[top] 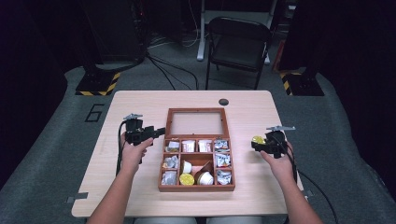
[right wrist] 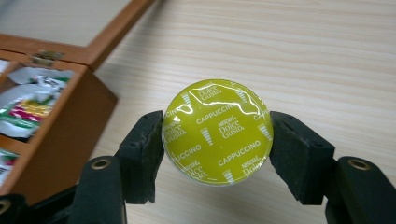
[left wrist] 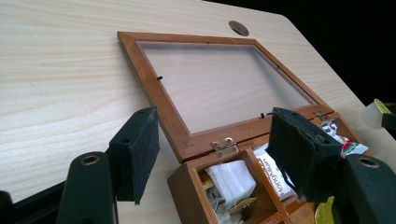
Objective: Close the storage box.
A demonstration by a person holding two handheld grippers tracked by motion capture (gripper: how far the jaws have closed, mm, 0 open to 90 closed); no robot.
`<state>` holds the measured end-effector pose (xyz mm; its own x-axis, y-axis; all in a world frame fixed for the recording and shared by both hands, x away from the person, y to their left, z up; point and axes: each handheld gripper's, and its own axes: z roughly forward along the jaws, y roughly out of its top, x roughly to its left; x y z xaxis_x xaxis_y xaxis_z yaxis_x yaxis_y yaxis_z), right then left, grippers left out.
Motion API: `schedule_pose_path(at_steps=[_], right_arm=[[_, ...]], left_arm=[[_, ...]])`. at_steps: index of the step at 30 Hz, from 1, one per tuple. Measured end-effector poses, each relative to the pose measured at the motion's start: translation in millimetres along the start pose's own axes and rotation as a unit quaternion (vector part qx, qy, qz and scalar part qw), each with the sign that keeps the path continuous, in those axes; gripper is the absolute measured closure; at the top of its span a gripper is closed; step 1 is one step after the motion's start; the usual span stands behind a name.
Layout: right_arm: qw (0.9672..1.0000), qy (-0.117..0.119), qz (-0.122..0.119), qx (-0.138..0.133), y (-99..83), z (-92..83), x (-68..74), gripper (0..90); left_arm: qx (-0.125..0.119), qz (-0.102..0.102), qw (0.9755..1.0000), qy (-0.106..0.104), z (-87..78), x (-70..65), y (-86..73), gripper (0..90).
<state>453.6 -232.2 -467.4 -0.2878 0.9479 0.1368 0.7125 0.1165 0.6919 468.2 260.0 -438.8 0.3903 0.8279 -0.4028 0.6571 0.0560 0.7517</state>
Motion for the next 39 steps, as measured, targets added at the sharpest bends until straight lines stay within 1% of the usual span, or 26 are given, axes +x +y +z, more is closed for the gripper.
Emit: schedule_pose_path(at_steps=[3,4,7,8,10,12,15,16,17,18,23,25,26,27,29,32,33,34,35,38,39], right_arm=[[0.9999,-0.007,0.009,-0.005,-5.6,-3.7,-8.7,37.2],[0.9999,-0.008,0.007,-0.009,-7.6,-4.5,-12.1,37.2],[0.9996,-0.016,0.022,-0.005,-12.1,-5.3,-17.9,37.2],[0.9996,-0.02,0.019,-0.005,-13.3,-4.7,-20.3,37.2],[0.9994,-0.024,0.025,-0.001,-15.4,-4.0,-22.0,37.2],[0.9992,-0.035,0.018,0.002,-16.7,-3.2,-23.8,37.2],[0.999,-0.039,0.02,0.004,-18.6,-2.2,-24.9,37.2],[0.999,-0.042,0.017,0.005,-19.3,-1.8,-25.3,37.2],[0.9986,-0.048,0.02,0.008,-19.7,-1.4,-24.7,37.2],[0.9986,-0.049,0.017,0.009,-20.4,-0.5,-25.1,37.2],[0.9982,-0.055,0.02,0.014,-22.2,1.4,-26.6,37.2],[0.9981,-0.058,0.014,0.016,-23.3,3.0,-28.7,37.2],[0.9979,-0.06,0.016,0.017,-23.7,3.7,-28.7,37.2],[0.9977,-0.062,0.017,0.021,-24.5,4.7,-29.5,37.2],[0.9978,-0.061,0.02,0.015,-25.3,5.5,-31.1,37.2],[0.9977,-0.062,0.023,0.015,-26.0,5.4,-29.9,37.2],[0.9978,-0.062,0.018,0.013,-26.6,5.5,-30.3,37.2],[0.9976,-0.064,0.024,0.015,-26.6,5.2,-29.1,37.2],[0.9977,-0.063,0.02,0.013,-26.6,5.3,-29.8,37.1],[0.9975,-0.065,0.023,0.013,-26.8,5.4,-29.4,37.1],[0.9975,-0.065,0.025,0.013,-26.7,5.4,-29.0,37.1]], left_arm=[[0.004,0.0,1.0,0.001,-0.4,1.0,-0.8,33.6],[0.004,0.0,1.0,0.002,-0.5,1.2,-1.0,33.6],[0.003,-0.002,1.0,0.005,-1.0,2.6,-1.3,33.6],[0.002,-0.003,1.0,0.004,-1.3,2.7,-1.2,33.6],[0.0,-0.005,1.0,0.003,-1.7,2.9,-1.2,33.5],[-0.001,-0.005,1.0,0.003,-2.1,2.9,-1.1,33.5],[-0.001,-0.004,1.0,0.004,-2.4,2.8,-1.2,33.5],[0.001,-0.002,1.0,0.005,-2.6,2.8,-1.2,33.5],[0.001,-0.002,1.0,0.005,-2.6,2.7,-1.2,33.4],[0.001,-0.001,1.0,0.006,-2.6,2.8,-1.2,33.4],[0.0,-0.002,1.0,0.006,-2.7,3.7,-1.2,33.4],[0.0,-0.003,1.0,0.007,-2.5,4.1,-1.3,33.4],[0.001,-0.004,1.0,0.008,-2.2,3.9,-1.4,33.4],[0.002,-0.001,1.0,0.007,-2.1,4.4,-1.3,33.4],[0.003,-0.002,1.0,0.008,-2.0,4.1,-1.3,33.4],[0.004,-0.001,1.0,0.009,-1.8,4.0,-1.4,33.4],[0.004,-0.001,1.0,0.009,-1.8,4.2,-1.4,33.4],[0.005,-0.001,0.9999,0.009,-1.8,4.1,-1.4,33.4],[0.005,-0.001,0.9999,0.009,-1.7,4.1,-1.5,33.4],[0.005,0.001,0.9999,0.009,-1.8,4.6,-1.4,33.3],[0.005,-0.003,0.9999,0.009,-2.0,4.3,-1.5,33.4]])
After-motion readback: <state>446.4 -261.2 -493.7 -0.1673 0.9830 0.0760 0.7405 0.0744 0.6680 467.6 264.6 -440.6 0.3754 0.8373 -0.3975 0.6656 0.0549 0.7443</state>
